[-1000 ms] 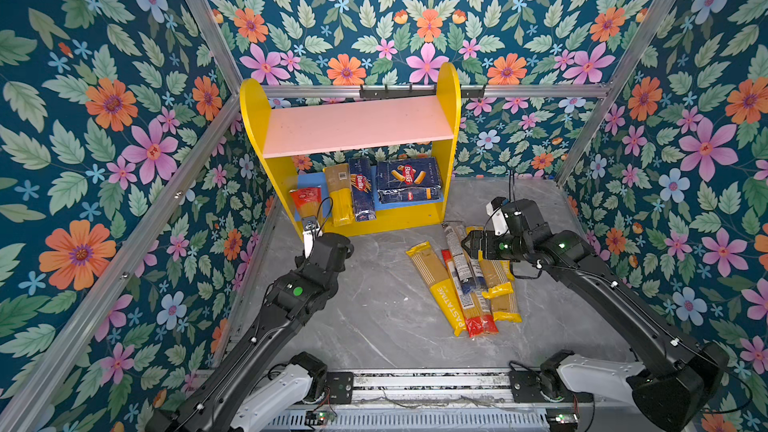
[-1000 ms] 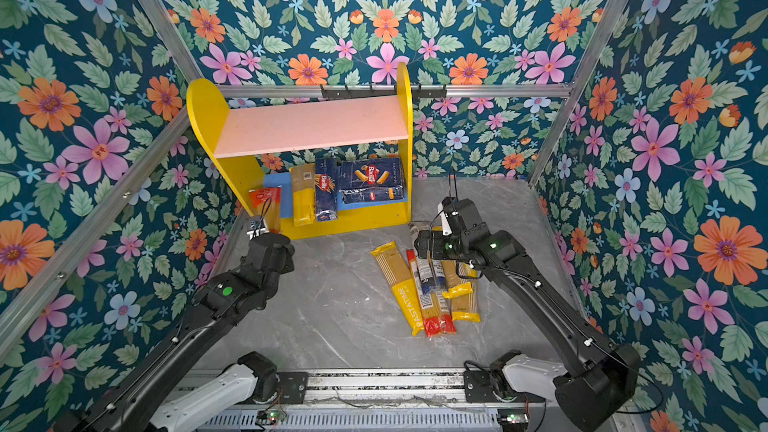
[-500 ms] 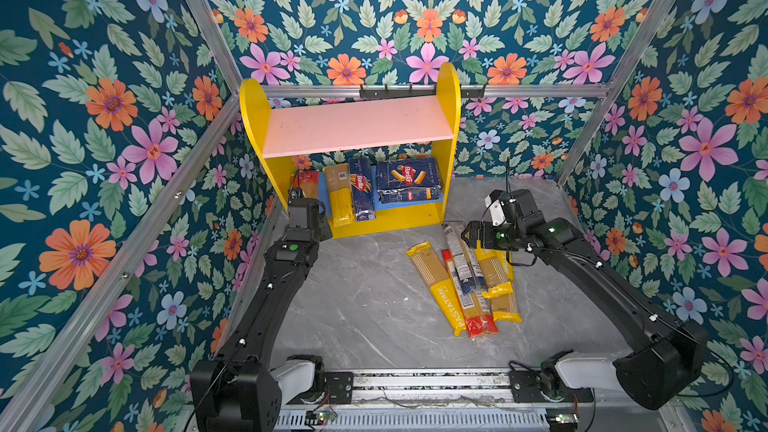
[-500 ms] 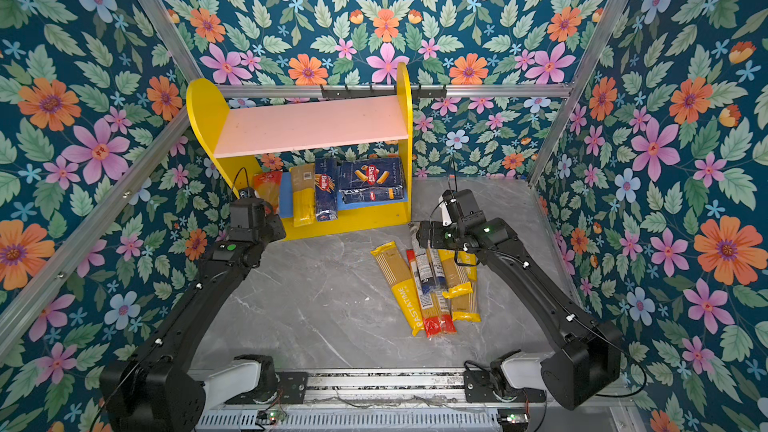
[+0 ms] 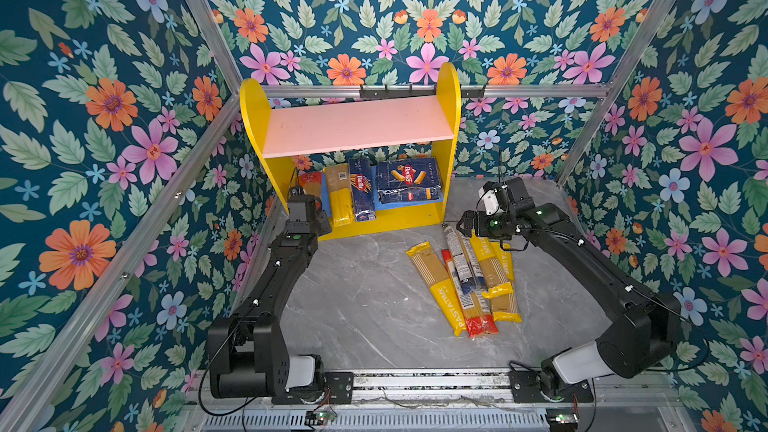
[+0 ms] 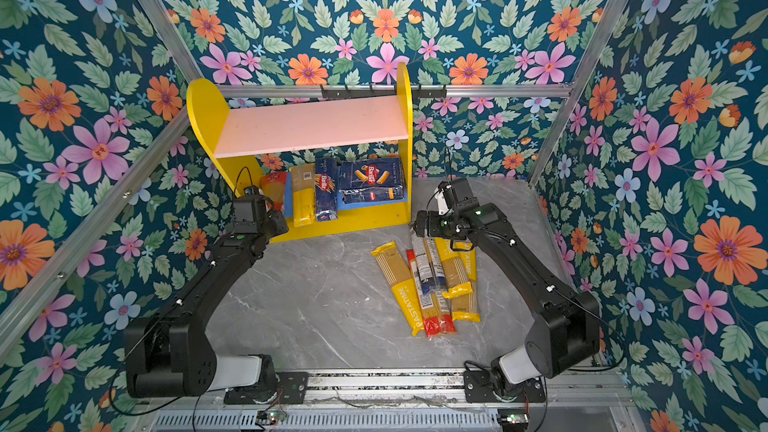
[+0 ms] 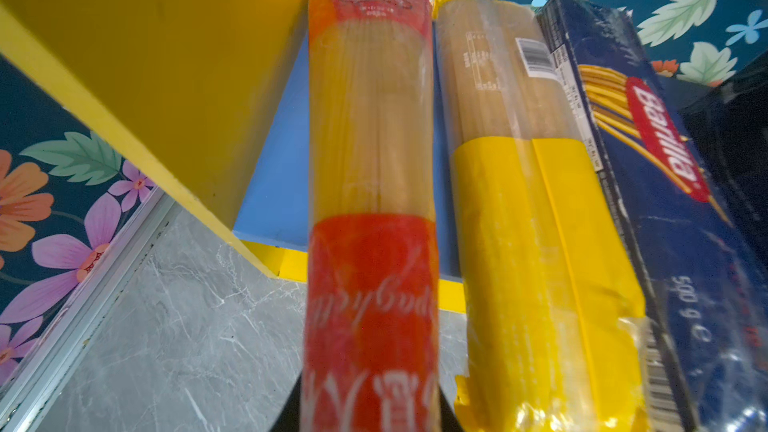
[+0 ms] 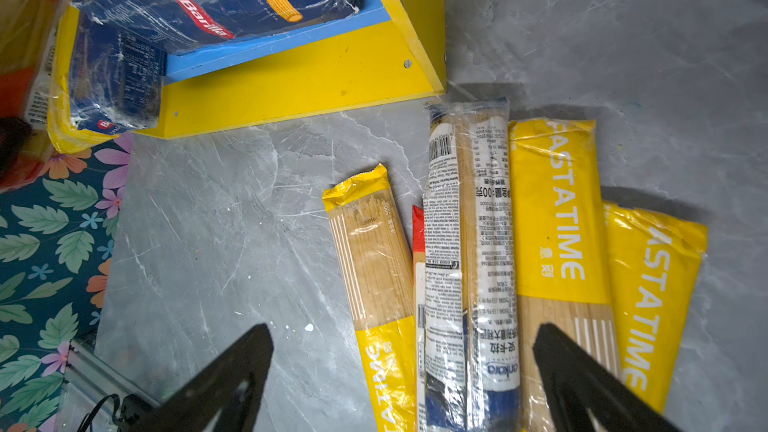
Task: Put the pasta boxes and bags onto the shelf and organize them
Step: 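Stand the red-banded bag on the blue shelf and open the left gripper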
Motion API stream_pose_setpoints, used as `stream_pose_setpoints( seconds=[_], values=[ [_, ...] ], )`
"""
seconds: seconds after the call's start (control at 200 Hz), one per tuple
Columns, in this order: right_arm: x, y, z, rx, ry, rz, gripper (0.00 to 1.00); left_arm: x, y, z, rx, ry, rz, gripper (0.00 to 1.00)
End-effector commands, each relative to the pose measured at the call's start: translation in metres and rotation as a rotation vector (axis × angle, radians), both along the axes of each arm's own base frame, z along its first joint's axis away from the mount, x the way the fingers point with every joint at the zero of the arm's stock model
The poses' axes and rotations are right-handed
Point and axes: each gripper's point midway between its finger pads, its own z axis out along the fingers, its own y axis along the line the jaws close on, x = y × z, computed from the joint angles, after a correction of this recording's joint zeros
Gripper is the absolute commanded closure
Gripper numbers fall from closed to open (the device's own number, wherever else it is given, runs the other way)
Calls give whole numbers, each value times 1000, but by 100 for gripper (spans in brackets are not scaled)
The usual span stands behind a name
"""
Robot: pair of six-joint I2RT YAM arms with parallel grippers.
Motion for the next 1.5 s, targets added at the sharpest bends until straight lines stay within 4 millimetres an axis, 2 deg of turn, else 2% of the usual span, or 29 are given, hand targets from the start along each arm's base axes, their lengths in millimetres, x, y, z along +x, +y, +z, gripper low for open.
stream_pose_setpoints(
  seconds=[0.0, 0.465, 0.51, 0.545, 0.615, 0.665, 0.7, 0.73, 0.895, 1.085, 1.185, 1.495],
  values=[
    [3, -1, -2, -9, 1, 11, 1, 24, 10, 34, 19, -171, 51, 100],
    [10, -3, -4, -33, 21, 3, 1, 45, 10, 19, 51, -147, 42, 100],
    [10, -4, -4, -35, 23, 0, 1, 46, 9, 17, 49, -140, 35, 92],
    [10, -4, -4, -35, 22, -2, 1, 45, 9, 17, 48, -139, 34, 79],
    [9, -5, -2, -38, 20, -4, 1, 42, 8, 16, 44, -138, 31, 38],
    [8, -5, 0, -36, 21, -4, 1, 38, 9, 18, 42, -143, 40, 17],
    [8, -5, 1, -35, 21, -4, 1, 36, 9, 19, 38, -143, 42, 8],
    [7, -6, 1, -36, 23, -7, 1, 34, 9, 20, 35, -144, 41, 4],
    [2, -8, 7, -32, 21, -18, 1, 20, 6, 20, 2, -116, 37, 0],
    [-11, -12, 12, -23, 24, -31, 1, -3, -16, 12, -111, -111, -18, 0],
    [-19, -15, 5, -51, 42, -40, 1, -19, -24, 8, -135, -93, -29, 0],
    [-56, -4, -24, -116, 94, -32, 1, -75, -49, 4, -139, -78, -70, 0]
  ],
)
